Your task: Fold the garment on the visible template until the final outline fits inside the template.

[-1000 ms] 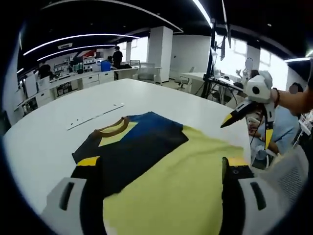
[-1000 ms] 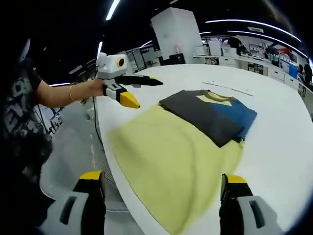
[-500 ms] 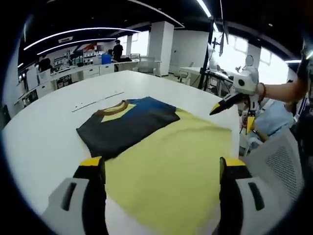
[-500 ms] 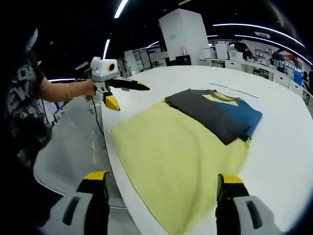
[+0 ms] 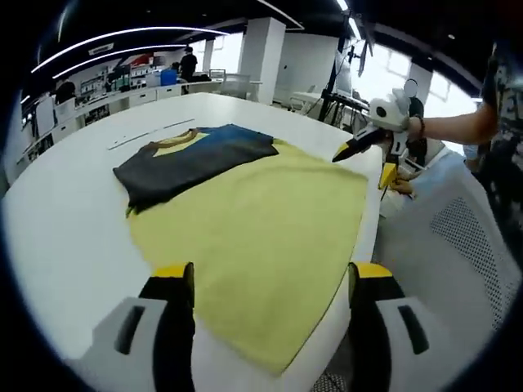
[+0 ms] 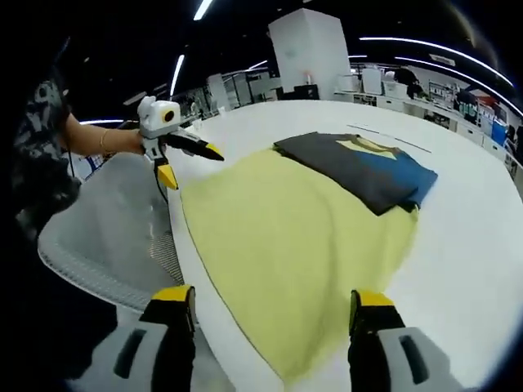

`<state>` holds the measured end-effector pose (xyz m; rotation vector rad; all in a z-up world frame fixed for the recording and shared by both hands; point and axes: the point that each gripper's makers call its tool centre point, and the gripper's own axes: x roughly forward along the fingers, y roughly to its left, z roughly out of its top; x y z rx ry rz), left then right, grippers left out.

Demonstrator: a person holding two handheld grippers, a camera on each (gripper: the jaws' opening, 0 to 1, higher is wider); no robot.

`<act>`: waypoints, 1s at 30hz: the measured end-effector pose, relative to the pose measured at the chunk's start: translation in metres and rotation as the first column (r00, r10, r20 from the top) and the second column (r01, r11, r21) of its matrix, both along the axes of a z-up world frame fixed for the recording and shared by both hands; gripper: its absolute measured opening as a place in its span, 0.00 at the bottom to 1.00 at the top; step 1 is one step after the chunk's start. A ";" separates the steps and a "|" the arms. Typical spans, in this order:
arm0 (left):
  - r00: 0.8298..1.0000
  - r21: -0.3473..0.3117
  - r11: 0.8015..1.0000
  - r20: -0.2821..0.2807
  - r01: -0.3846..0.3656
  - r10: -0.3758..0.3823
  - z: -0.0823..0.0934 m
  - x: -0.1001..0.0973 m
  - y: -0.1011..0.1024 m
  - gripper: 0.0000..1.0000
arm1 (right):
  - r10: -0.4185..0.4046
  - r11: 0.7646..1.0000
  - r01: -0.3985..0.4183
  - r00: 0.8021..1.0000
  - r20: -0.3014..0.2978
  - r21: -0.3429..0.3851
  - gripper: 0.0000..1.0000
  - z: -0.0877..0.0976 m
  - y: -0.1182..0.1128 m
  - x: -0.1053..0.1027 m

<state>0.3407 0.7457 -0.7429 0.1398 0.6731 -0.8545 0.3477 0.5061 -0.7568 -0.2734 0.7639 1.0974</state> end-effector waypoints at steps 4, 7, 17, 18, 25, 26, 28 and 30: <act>1.000 0.026 1.000 -0.005 0.016 -0.016 -0.004 -0.009 0.001 0.69 | 0.008 0.999 -0.006 0.999 0.034 -0.050 0.71 -0.005 -0.005 0.001; 0.999 0.077 0.996 -0.004 0.050 -0.050 -0.011 -0.016 0.001 0.67 | 0.028 0.997 -0.025 0.998 0.050 -0.079 0.64 -0.009 -0.007 -0.001; 0.993 0.194 0.974 -0.017 0.116 -0.115 -0.031 -0.027 0.009 0.56 | 0.069 0.988 -0.061 0.996 0.056 -0.139 0.60 -0.016 -0.012 -0.004; 0.994 0.202 0.973 -0.018 0.113 -0.111 -0.033 -0.027 0.011 0.55 | 0.070 0.988 -0.061 0.996 0.057 -0.142 0.59 -0.017 -0.012 -0.003; 0.988 0.240 0.960 0.017 0.143 -0.152 -0.033 -0.024 0.015 0.50 | 0.138 0.968 -0.115 0.986 0.092 -0.221 0.55 -0.022 -0.018 -0.002; 0.991 0.215 0.969 0.007 0.126 -0.131 -0.032 -0.025 0.012 0.50 | 0.155 0.964 -0.129 0.983 0.096 -0.231 0.55 -0.022 -0.018 -0.004; 0.991 0.219 0.967 0.006 0.130 -0.135 -0.032 -0.025 0.013 0.50 | 0.143 0.968 -0.121 0.986 0.088 -0.220 0.54 -0.021 -0.017 -0.003; 0.991 0.220 0.967 0.005 0.127 -0.132 -0.032 -0.024 0.014 0.49 | 0.135 0.971 -0.113 0.987 0.091 -0.213 0.52 -0.021 -0.018 -0.002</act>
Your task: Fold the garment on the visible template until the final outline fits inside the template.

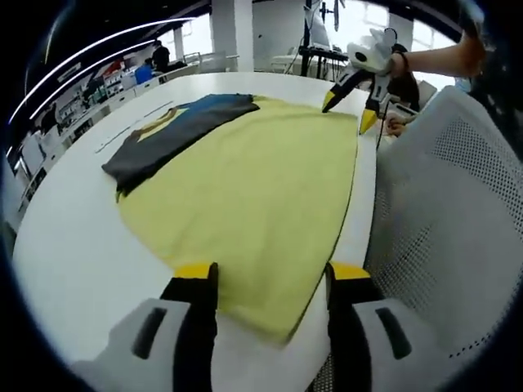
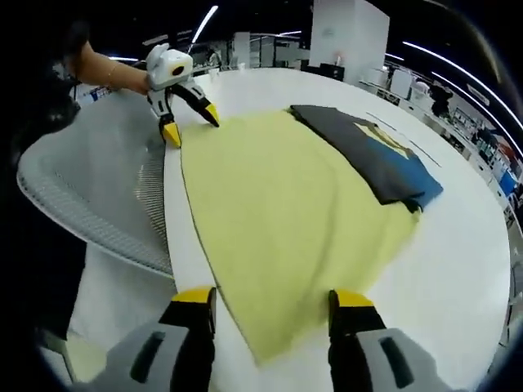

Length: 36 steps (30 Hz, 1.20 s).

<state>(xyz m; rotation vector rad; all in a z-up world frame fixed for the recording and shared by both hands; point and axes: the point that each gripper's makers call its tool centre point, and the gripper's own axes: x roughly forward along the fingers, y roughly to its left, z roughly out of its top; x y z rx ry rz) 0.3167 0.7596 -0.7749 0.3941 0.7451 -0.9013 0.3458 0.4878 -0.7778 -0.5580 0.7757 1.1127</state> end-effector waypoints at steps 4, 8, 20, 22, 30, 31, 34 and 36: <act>1.000 0.000 1.000 0.000 -0.012 0.012 0.000 0.003 0.002 0.46 | -0.017 1.000 0.017 1.000 0.004 0.004 0.45 0.000 -0.002 0.003; 0.999 0.002 0.999 0.003 -0.042 0.042 -0.001 0.011 0.004 0.37 | -0.016 1.000 0.016 1.000 0.012 0.005 0.33 0.001 -0.001 0.004; 0.999 0.004 0.999 -0.005 -0.044 0.044 -0.003 0.020 0.002 0.04 | -0.066 0.998 0.065 0.998 0.011 0.017 0.03 0.002 -0.001 0.014; 0.999 0.013 0.999 -0.003 -0.038 0.038 -0.003 0.021 0.001 0.03 | -0.068 0.998 0.068 0.998 0.008 0.017 0.02 0.003 -0.001 0.015; 1.000 -0.003 1.000 -0.018 -0.022 0.022 0.004 0.010 0.005 0.00 | -0.071 0.996 0.073 0.996 -0.052 0.046 0.00 0.008 0.000 0.007; 0.999 -0.005 1.000 -0.024 -0.023 0.023 0.004 0.008 0.005 0.00 | -0.065 0.997 0.068 0.996 -0.056 0.047 0.00 0.009 0.002 0.005; 0.999 -0.015 0.999 -0.035 -0.028 0.028 0.006 0.003 0.007 0.00 | -0.051 0.998 0.054 0.997 -0.063 0.045 0.00 0.010 0.003 -0.001; 0.999 -0.024 0.999 -0.045 -0.031 0.030 0.007 0.000 0.007 0.00 | -0.047 0.998 0.050 0.997 -0.068 0.044 0.00 0.010 0.003 -0.005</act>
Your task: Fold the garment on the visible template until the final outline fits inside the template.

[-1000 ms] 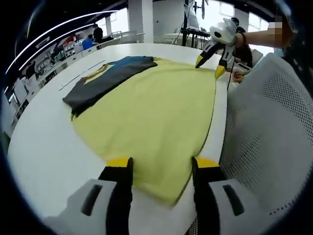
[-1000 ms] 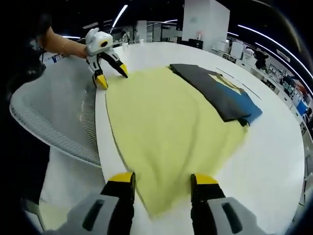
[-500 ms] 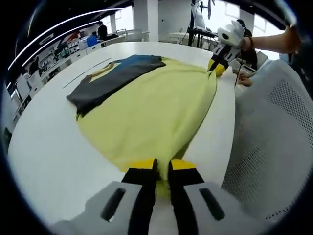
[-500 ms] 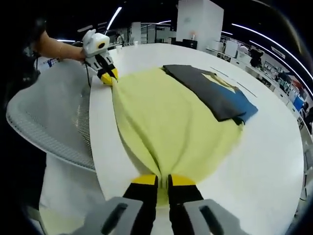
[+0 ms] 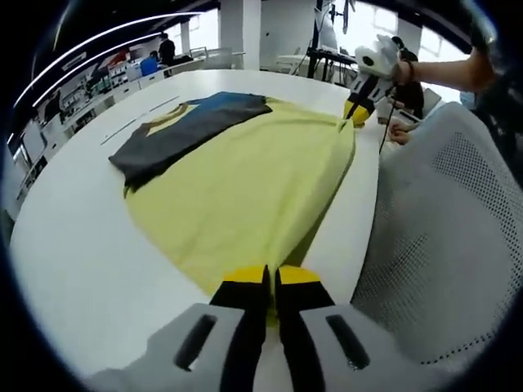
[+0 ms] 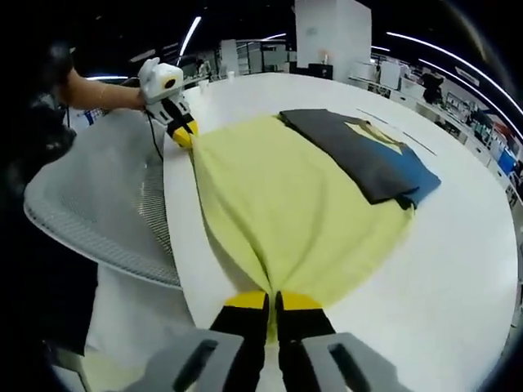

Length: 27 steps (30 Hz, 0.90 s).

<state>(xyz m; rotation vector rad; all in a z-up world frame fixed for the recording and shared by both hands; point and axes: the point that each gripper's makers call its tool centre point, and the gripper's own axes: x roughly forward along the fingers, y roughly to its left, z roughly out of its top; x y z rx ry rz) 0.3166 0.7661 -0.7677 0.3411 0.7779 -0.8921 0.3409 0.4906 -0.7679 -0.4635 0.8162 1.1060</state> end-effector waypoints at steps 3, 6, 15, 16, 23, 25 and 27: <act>1.000 -0.002 1.000 -0.006 0.009 -0.009 0.002 -0.005 -0.002 0.00 | -0.004 1.000 0.004 1.000 -0.002 0.004 0.00 0.001 -0.002 -0.004; 0.999 0.000 0.999 -0.019 0.033 -0.033 0.005 -0.013 -0.005 0.00 | -0.010 1.000 0.010 1.000 -0.006 0.009 0.00 0.003 -0.004 -0.010; 0.994 -0.018 0.996 -0.065 0.083 -0.084 0.011 -0.036 -0.009 0.00 | 0.005 1.000 -0.004 0.999 -0.052 0.021 0.00 0.010 -0.009 -0.033; 0.993 -0.020 0.996 -0.071 0.088 -0.089 0.012 -0.039 -0.010 0.00 | 0.008 1.000 -0.007 0.998 -0.056 0.021 0.00 0.010 -0.009 -0.035; 0.987 -0.036 0.994 -0.119 0.108 -0.111 0.016 -0.053 -0.010 0.00 | 0.029 0.998 -0.024 0.994 -0.109 0.051 0.00 0.018 -0.009 -0.051; 0.984 -0.036 0.991 -0.121 0.131 -0.134 0.019 -0.058 -0.010 0.00 | 0.045 0.998 -0.039 0.992 -0.122 0.053 0.00 0.022 -0.009 -0.055; 0.981 -0.041 0.988 -0.126 0.146 -0.150 0.023 -0.061 -0.010 0.00 | 0.064 0.997 -0.057 0.989 -0.131 0.055 0.00 0.026 -0.009 -0.059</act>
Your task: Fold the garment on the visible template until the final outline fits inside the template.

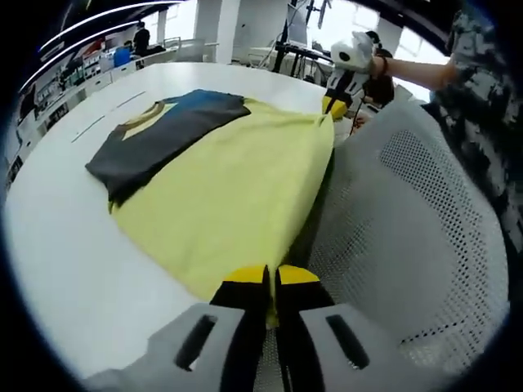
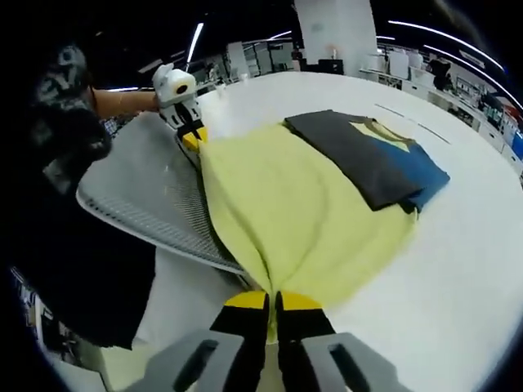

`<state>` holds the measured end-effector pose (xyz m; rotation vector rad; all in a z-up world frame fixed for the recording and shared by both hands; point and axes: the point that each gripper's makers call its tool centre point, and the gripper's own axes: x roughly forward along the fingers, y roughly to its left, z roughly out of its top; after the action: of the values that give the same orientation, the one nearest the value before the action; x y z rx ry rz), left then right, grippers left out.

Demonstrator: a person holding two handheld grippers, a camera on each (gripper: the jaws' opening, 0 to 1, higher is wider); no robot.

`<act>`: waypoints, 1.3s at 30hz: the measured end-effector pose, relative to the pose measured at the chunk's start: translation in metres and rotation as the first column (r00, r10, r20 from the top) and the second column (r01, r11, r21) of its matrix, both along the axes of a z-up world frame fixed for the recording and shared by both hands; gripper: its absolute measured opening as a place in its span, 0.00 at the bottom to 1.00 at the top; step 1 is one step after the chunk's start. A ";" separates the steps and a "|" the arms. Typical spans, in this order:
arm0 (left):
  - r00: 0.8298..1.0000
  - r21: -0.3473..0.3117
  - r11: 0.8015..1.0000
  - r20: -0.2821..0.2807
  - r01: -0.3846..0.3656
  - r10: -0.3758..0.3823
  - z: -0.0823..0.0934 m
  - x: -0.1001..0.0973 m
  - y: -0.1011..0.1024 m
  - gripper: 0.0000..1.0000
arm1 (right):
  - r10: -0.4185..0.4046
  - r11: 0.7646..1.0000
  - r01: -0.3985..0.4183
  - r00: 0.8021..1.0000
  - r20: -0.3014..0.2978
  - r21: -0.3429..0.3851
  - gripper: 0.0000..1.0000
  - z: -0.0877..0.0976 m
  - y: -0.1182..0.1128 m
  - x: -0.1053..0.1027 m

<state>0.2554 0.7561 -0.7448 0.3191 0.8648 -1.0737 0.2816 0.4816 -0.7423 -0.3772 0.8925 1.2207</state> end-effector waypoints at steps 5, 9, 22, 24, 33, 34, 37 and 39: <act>1.000 -0.026 1.000 -0.014 0.012 -0.012 0.016 -0.002 -0.002 0.00 | 0.035 0.999 -0.035 0.999 -0.012 0.001 0.00 0.010 0.000 -0.002; 1.000 -0.042 0.999 -0.008 0.006 -0.006 0.030 0.007 -0.004 0.00 | 0.018 1.000 -0.018 0.999 0.034 0.011 0.00 0.022 0.000 0.014; 0.973 -0.126 0.981 0.160 -0.149 0.169 0.072 0.070 -0.001 0.00 | -0.058 0.998 0.052 0.977 0.207 0.033 0.00 0.058 0.003 0.073; 0.961 -0.131 0.977 0.197 -0.171 0.195 0.078 0.080 0.000 0.00 | -0.075 0.997 0.068 0.969 0.235 0.038 0.00 0.063 0.004 0.082; 0.893 -0.175 0.941 0.303 -0.290 0.332 0.100 0.119 0.007 0.00 | -0.160 0.987 0.140 0.921 0.356 0.082 0.00 0.088 0.012 0.126; 0.879 -0.184 0.931 0.313 -0.315 0.359 0.102 0.125 0.009 0.00 | -0.166 0.986 0.143 0.917 0.363 0.087 0.00 0.091 0.013 0.129; 0.865 -0.197 0.921 0.324 -0.335 0.384 0.104 0.134 0.010 0.00 | -0.181 0.983 0.156 0.907 0.381 0.096 0.00 0.095 0.015 0.139; 0.851 -0.198 0.915 0.341 -0.351 0.400 0.107 0.141 0.012 0.00 | -0.193 0.981 0.165 0.899 0.393 0.103 0.00 0.097 0.016 0.146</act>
<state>0.3960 0.7679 -0.6380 0.2228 0.4811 -0.6642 0.4275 0.4975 -0.6450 -0.4617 0.5157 0.9527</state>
